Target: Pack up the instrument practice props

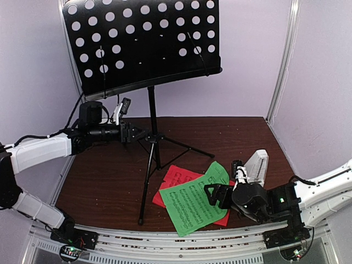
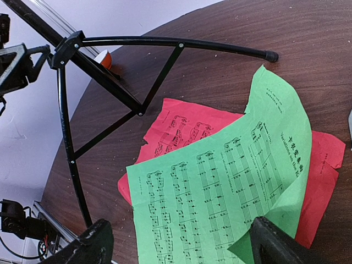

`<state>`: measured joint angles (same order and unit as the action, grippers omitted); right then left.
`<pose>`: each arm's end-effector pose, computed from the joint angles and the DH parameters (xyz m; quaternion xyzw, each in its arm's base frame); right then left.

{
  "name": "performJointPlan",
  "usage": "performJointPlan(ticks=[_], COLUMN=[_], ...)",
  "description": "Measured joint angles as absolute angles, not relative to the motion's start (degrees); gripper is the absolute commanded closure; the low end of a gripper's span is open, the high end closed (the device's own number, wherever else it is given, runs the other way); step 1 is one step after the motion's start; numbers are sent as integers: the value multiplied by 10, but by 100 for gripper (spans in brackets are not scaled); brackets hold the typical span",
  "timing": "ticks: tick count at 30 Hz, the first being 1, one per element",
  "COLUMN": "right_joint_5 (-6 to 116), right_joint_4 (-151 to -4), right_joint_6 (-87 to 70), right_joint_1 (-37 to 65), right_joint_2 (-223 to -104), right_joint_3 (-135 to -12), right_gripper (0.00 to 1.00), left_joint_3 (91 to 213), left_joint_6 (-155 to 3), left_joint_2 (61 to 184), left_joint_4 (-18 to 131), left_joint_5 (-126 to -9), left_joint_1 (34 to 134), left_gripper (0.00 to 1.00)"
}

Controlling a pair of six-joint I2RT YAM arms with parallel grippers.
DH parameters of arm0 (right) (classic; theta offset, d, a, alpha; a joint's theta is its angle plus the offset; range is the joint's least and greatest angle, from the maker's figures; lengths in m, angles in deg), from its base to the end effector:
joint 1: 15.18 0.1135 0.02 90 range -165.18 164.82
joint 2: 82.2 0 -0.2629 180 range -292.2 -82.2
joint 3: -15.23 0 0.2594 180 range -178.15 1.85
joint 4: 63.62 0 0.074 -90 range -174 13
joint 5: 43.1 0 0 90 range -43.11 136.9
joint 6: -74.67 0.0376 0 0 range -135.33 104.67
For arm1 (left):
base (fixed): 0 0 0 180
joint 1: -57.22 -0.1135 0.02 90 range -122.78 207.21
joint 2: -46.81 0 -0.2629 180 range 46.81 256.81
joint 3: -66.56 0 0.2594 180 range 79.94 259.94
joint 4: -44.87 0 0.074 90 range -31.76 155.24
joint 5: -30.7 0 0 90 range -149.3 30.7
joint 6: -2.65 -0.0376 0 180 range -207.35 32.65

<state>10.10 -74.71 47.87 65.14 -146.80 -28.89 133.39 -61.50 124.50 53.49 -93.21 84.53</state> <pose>0.0624 0.2317 0.2057 0.0291 0.8419 0.3536 0.4066 0.2728 -0.1645 0.2864 0.1783 0.7788 -0.4600 0.3873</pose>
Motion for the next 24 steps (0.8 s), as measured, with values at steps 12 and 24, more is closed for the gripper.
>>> performJointPlan(ticks=[12, 24], right_joint_5=[104, 110], right_joint_4=[-747, -748], right_joint_6=[478, 477], right_joint_1=[651, 651], right_joint_2=[-1479, -1479], right_joint_3=[-289, -298], right_gripper=[12, 12], left_joint_3=[1331, 1331], left_joint_6=[-791, -772], left_joint_2=[1273, 1304], left_joint_4=[509, 471], left_joint_5=[-952, -961], left_joint_1=[845, 845], left_gripper=[49, 79])
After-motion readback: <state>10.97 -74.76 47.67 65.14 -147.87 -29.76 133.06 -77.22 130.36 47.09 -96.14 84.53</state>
